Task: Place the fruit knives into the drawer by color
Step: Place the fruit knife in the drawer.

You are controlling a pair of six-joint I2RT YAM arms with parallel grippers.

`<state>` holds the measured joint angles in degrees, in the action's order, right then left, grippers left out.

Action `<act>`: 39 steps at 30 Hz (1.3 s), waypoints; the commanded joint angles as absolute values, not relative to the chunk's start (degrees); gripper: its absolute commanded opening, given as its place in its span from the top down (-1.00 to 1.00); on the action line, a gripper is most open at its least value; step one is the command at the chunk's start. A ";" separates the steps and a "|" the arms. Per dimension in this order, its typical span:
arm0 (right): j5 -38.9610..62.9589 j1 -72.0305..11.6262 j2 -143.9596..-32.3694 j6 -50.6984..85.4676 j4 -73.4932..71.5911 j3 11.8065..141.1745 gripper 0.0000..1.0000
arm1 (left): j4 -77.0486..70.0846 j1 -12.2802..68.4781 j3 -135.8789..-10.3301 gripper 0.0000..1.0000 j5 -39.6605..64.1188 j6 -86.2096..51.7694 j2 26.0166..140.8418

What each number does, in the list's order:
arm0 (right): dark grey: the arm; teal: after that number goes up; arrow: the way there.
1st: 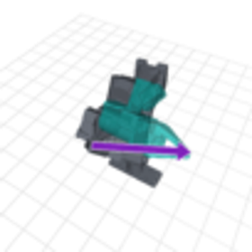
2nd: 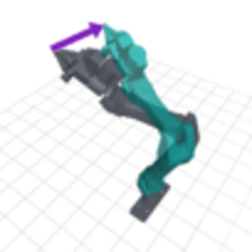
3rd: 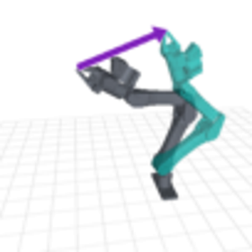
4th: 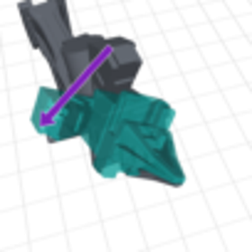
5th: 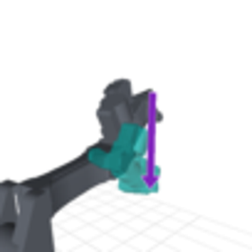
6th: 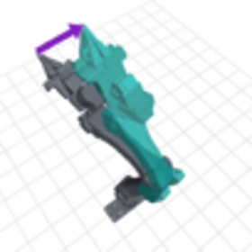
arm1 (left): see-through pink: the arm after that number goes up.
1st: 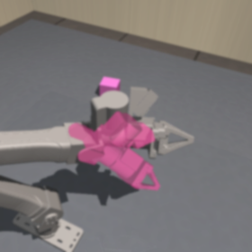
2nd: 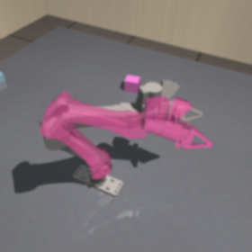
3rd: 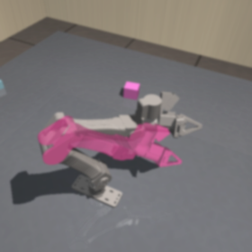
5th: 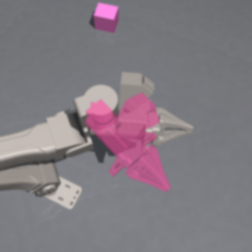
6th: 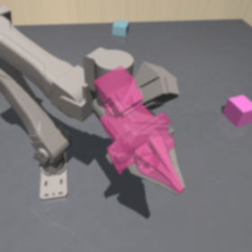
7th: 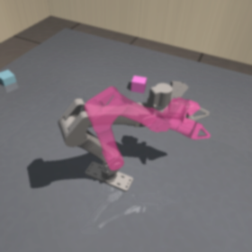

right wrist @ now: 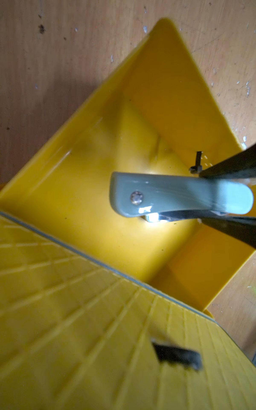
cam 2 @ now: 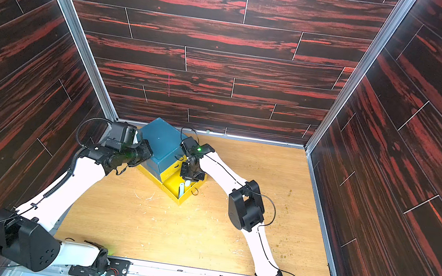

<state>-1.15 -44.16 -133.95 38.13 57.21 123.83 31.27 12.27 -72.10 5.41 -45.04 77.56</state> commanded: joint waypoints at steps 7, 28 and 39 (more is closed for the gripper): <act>-1.09 -43.64 -137.36 37.66 59.76 126.67 0.67 | 34.39 11.95 -71.51 1.00 5.18 -44.38 77.57; -0.27 -43.38 -139.21 37.14 60.29 127.34 0.47 | 34.54 11.95 -71.65 1.00 4.97 -44.23 77.62; 0.05 -43.31 -139.37 36.56 60.29 127.65 0.31 | 34.53 11.95 -71.49 1.00 5.01 -44.25 77.74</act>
